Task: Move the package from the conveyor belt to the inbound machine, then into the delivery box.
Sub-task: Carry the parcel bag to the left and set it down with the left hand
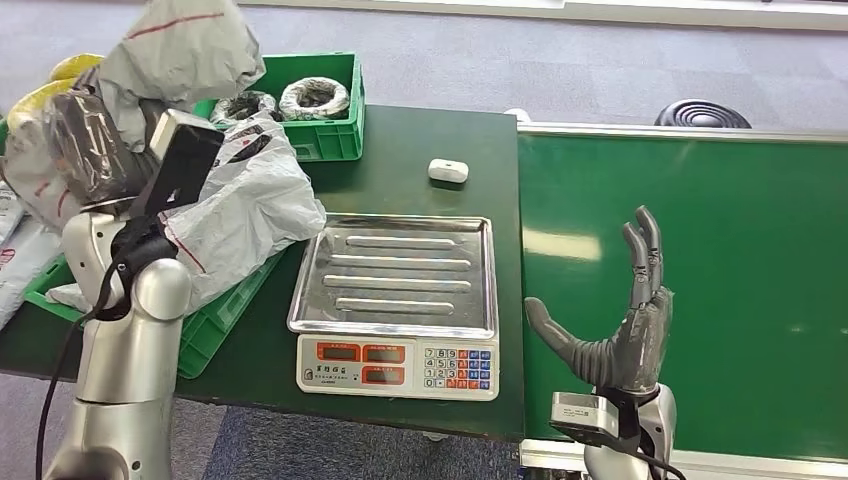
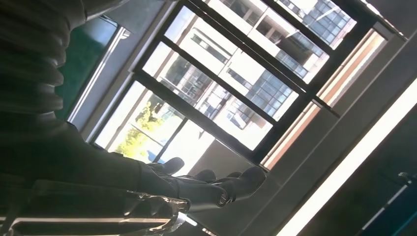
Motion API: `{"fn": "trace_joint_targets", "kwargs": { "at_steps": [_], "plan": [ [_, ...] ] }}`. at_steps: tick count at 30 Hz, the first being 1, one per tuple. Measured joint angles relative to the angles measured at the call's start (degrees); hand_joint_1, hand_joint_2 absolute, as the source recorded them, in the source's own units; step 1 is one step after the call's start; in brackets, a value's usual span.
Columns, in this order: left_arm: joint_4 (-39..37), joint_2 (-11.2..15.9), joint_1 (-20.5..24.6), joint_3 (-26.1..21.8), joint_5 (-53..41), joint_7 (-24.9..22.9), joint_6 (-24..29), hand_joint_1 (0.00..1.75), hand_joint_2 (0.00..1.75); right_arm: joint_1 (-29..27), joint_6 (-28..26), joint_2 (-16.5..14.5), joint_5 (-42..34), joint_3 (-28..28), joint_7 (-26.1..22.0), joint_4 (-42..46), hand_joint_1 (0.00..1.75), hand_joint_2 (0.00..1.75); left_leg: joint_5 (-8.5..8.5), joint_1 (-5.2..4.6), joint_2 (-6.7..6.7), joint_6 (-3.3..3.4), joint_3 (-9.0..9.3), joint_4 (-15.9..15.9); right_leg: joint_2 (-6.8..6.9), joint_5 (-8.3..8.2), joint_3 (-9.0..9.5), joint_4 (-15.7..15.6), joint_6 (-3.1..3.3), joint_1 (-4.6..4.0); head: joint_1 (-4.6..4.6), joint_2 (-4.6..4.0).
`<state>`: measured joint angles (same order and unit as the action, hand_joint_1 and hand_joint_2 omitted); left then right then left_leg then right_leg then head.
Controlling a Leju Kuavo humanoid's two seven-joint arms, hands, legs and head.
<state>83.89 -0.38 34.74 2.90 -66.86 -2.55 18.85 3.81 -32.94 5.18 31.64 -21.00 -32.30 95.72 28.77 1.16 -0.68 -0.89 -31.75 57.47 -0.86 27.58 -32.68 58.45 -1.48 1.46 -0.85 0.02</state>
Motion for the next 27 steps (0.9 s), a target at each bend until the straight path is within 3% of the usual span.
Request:
{"fn": "trace_joint_targets", "kwargs": {
  "at_steps": [2, 4, 6, 8, 10, 13, 16, 20, 24, 27],
  "plan": [
    [-7.10, 2.54, 1.01, -2.13, -1.62, -4.83, -6.56, 1.59, 1.75, -0.82, 1.15, -0.23, 0.40, 0.85, 0.88, -1.06, 0.00, 1.75, -0.10, 0.03, 0.05, -0.08, -0.02, 0.00, -0.04, -0.08, -0.09, 0.04, 0.09, -0.04, 0.00, 0.00],
    [-14.67, 4.80, 2.46, -3.43, -2.01, -5.96, -9.96, 1.56, 1.75, -1.31, 1.95, -0.54, 0.78, 1.70, 1.50, -2.10, 0.00, 1.75, -0.17, 0.06, 0.07, -0.10, -0.05, 0.01, -0.05, -0.12, -0.15, 0.09, 0.12, -0.06, 0.01, 0.00],
    [-21.21, 6.43, 3.93, -4.11, -2.25, -6.26, -11.70, 1.37, 1.75, -1.78, 2.20, -0.84, 0.99, 2.43, 1.93, -2.86, 0.00, 1.75, -0.18, 0.06, 0.06, -0.10, -0.08, 0.01, -0.05, -0.12, -0.16, 0.12, 0.12, -0.06, 0.02, 0.00],
    [-26.46, 7.55, 5.27, -4.46, -2.13, -6.07, -13.28, 0.59, 1.75, -2.40, 2.21, -1.08, 1.02, 3.11, 2.25, -3.31, 0.00, 1.75, -0.18, 0.05, 0.06, -0.10, -0.12, 0.02, -0.04, -0.12, -0.18, 0.12, 0.12, -0.06, 0.02, 0.00],
    [-30.56, 8.28, 6.52, -4.67, -0.92, -4.92, -14.64, 0.00, 1.75, -3.29, 2.20, -1.25, 0.98, 3.82, 2.57, -3.57, 0.00, 1.75, -0.18, 0.05, 0.04, -0.09, -0.20, 0.03, -0.03, -0.11, -0.23, 0.12, 0.12, -0.05, 0.02, 0.00],
    [-34.16, 8.73, 7.63, -5.46, 3.66, -1.27, -12.86, 0.00, 1.75, -5.07, 2.19, -1.45, 0.78, 4.93, 3.18, -3.74, 0.00, 1.75, -0.16, 0.04, 0.02, -0.10, -0.28, 0.03, -0.02, -0.11, -0.29, 0.10, 0.12, -0.03, 0.02, 0.00],
    [-34.11, 8.60, 7.45, -6.86, 11.51, 3.83, -5.82, 0.00, 1.75, -6.95, 2.19, -1.71, 0.40, 5.89, 3.43, -3.74, 0.00, 1.75, -0.14, 0.03, 0.04, -0.10, -0.31, 0.02, -0.04, -0.11, -0.33, 0.10, 0.12, -0.03, 0.02, 0.00],
    [-28.05, 8.14, 4.99, -8.52, 25.01, 11.51, 4.81, 0.00, 1.75, -9.01, 2.15, -1.99, -1.49, 6.45, 3.44, -3.75, 0.00, 1.75, -0.13, 0.04, 0.05, -0.11, -0.32, 0.01, -0.05, -0.11, -0.36, 0.10, 0.12, -0.04, 0.02, 0.00],
    [-19.30, 8.08, 1.06, -9.02, 35.37, 17.26, 11.85, 0.00, 1.75, -10.34, 6.06, -1.98, -6.95, 6.44, 4.05, -4.05, 0.00, 0.00, -0.13, 0.05, 0.04, -0.12, -0.33, 0.00, -0.04, -0.09, -0.37, 0.10, 0.13, -0.04, 0.02, 0.00],
    [-12.59, 8.28, -2.27, -9.00, 38.18, 19.48, 15.43, 0.00, 1.75, -11.20, 12.48, -1.92, -11.57, 6.31, 5.37, -4.83, 0.00, 1.31, -0.13, 0.05, 0.05, -0.12, -0.33, 0.00, -0.04, -0.09, -0.36, 0.10, 0.12, -0.04, 0.02, 0.00]
  ]
}}
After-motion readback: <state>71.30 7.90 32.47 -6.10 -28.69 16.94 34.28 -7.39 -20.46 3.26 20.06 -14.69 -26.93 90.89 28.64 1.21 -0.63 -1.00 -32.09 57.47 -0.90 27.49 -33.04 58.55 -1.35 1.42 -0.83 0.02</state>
